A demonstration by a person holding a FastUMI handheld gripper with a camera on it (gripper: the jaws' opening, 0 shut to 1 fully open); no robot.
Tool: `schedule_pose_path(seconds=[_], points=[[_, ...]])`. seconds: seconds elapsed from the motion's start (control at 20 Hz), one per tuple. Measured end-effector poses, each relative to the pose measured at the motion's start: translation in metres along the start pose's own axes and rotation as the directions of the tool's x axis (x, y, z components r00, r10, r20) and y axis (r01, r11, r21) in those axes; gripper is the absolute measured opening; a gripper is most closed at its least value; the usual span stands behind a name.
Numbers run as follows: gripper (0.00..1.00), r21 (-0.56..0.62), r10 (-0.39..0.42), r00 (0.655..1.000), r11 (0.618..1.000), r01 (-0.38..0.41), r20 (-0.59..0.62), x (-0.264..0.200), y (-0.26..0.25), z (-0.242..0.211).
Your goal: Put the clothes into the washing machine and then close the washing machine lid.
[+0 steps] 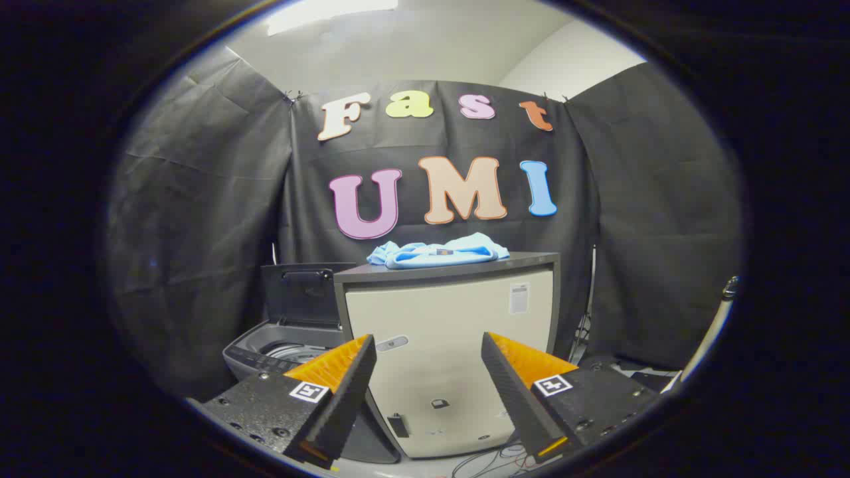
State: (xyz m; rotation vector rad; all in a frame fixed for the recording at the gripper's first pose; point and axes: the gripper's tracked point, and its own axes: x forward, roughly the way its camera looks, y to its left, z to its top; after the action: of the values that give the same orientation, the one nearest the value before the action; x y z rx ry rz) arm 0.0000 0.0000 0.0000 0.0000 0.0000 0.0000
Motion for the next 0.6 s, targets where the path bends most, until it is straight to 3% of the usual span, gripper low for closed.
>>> schedule_pose_path(seconds=[0.6], points=[[0.97, 0.044, 0.010, 1.000, 0.999, -0.010, -0.006, 0.009, -0.001, 0.021]])
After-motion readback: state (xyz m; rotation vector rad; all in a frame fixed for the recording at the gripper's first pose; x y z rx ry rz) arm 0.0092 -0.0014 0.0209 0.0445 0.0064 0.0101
